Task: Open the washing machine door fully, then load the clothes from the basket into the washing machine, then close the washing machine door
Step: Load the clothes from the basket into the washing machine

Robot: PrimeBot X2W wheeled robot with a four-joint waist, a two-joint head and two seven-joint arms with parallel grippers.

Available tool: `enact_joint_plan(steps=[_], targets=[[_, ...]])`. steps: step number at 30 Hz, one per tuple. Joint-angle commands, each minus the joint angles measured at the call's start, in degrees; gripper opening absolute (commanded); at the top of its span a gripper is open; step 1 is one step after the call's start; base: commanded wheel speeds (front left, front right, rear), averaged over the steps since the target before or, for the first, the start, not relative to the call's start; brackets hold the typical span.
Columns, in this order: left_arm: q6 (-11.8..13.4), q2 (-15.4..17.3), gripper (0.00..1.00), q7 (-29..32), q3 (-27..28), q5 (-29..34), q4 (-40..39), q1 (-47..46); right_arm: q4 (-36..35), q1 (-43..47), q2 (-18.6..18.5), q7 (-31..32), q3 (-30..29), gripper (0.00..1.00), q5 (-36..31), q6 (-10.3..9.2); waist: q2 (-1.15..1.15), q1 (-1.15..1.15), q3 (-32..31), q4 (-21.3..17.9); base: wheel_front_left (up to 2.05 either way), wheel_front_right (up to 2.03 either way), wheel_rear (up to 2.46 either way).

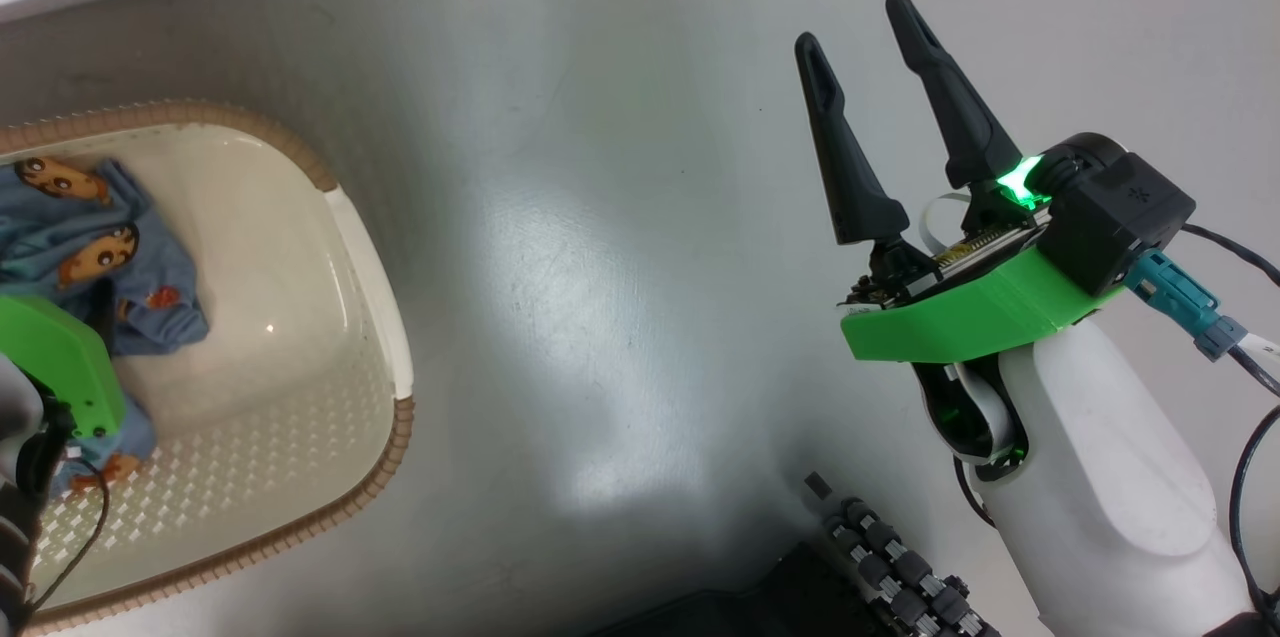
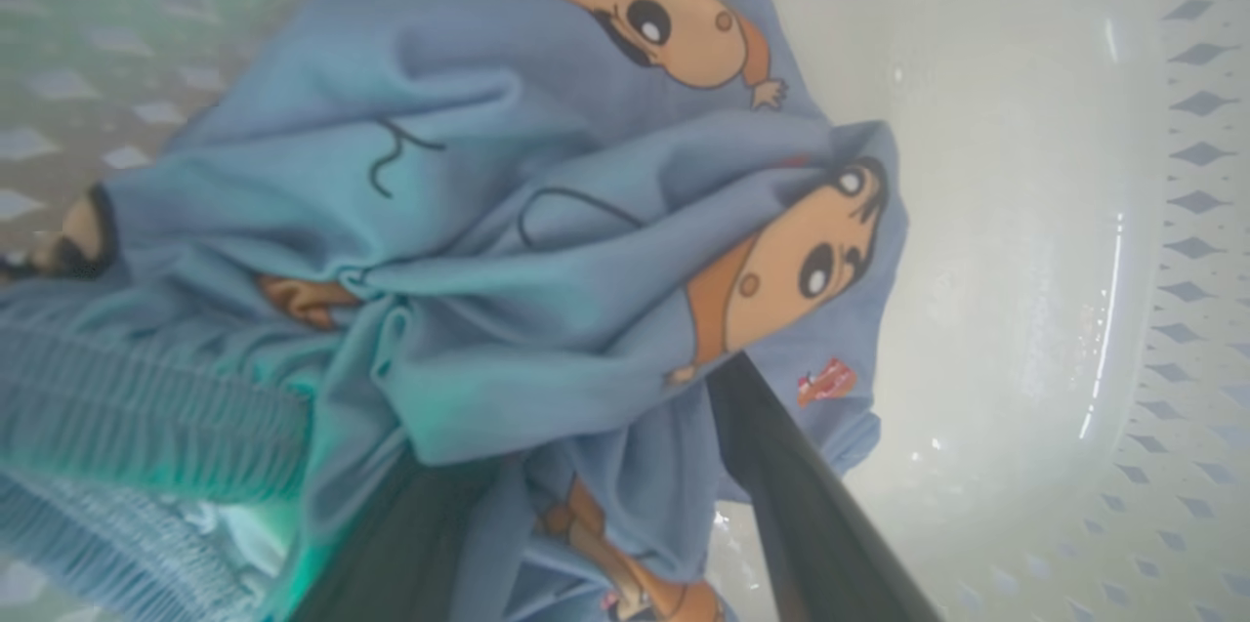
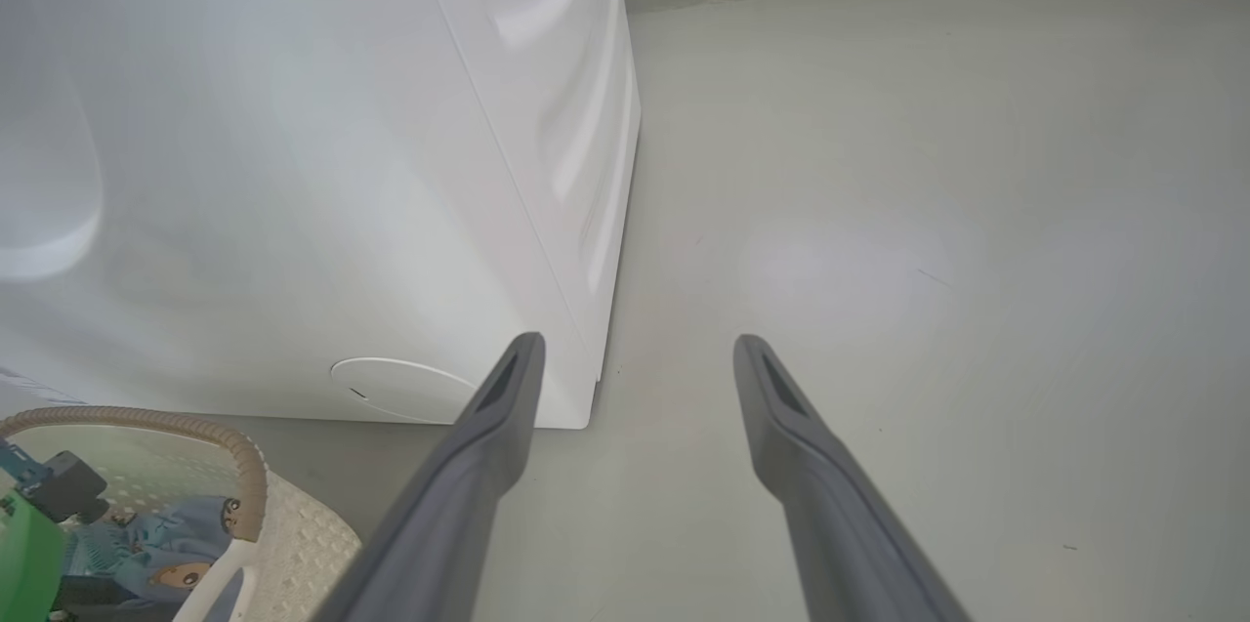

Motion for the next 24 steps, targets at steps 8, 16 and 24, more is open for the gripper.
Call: enact_joint_plan(steps=[8, 16, 24], targets=[[0.47, 2.67, 1.0, -0.99, 0.65, -0.7, 0.14, 0.3, -1.47, 2.02, 0.38, -0.28, 0.91, 1.0, 0.74, 0.31, 0.0, 0.0, 0.36, -0.08, 0.0, 0.0, 0.0], [0.06, 2.42, 0.0, -2.09, 0.21, -0.86, 0.15, -0.02, -1.44, 2.02, 0.38, -0.28, 0.84, 1.0, 0.81, 0.31, 0.0, 0.0, 0.38, -0.07, 0.0, 0.0, 0.0], [-0.79, 1.86, 0.0, -3.22, -0.2, -1.36, 0.15, 0.46, -0.96, 1.8, 0.38, -0.28, 0.86, 1.0, 1.25, 0.31, 0.0, 0.0, -0.95, 0.28, 0.0, 0.0, 0.0]])
